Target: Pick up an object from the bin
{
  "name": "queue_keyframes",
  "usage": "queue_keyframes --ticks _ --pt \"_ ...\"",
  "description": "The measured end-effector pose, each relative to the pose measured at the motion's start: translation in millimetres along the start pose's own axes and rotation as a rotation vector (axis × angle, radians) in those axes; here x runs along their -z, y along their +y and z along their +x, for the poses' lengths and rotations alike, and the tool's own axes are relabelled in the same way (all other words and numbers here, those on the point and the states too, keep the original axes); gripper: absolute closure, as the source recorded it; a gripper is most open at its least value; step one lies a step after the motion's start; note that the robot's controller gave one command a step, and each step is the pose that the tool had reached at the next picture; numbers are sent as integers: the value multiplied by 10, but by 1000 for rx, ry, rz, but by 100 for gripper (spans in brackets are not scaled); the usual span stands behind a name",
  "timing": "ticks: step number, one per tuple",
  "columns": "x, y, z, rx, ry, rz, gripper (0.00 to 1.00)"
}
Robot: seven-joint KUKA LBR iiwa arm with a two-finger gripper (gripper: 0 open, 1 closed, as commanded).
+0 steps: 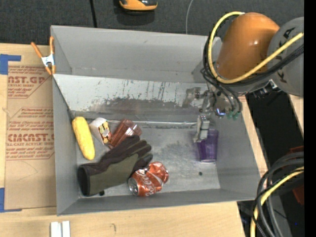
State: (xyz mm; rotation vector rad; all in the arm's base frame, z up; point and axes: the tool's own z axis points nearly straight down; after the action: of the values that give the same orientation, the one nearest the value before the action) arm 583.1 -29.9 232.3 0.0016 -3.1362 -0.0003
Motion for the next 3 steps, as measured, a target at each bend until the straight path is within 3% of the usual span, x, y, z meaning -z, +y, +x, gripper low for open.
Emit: queue_keyframes --ticks 1,2,3 --pt "52 0 -12 0 -8 0 0" --pt "-394 -122 271 95 -11 1 0" --pt "-980 1 615 52 -10 0 0"
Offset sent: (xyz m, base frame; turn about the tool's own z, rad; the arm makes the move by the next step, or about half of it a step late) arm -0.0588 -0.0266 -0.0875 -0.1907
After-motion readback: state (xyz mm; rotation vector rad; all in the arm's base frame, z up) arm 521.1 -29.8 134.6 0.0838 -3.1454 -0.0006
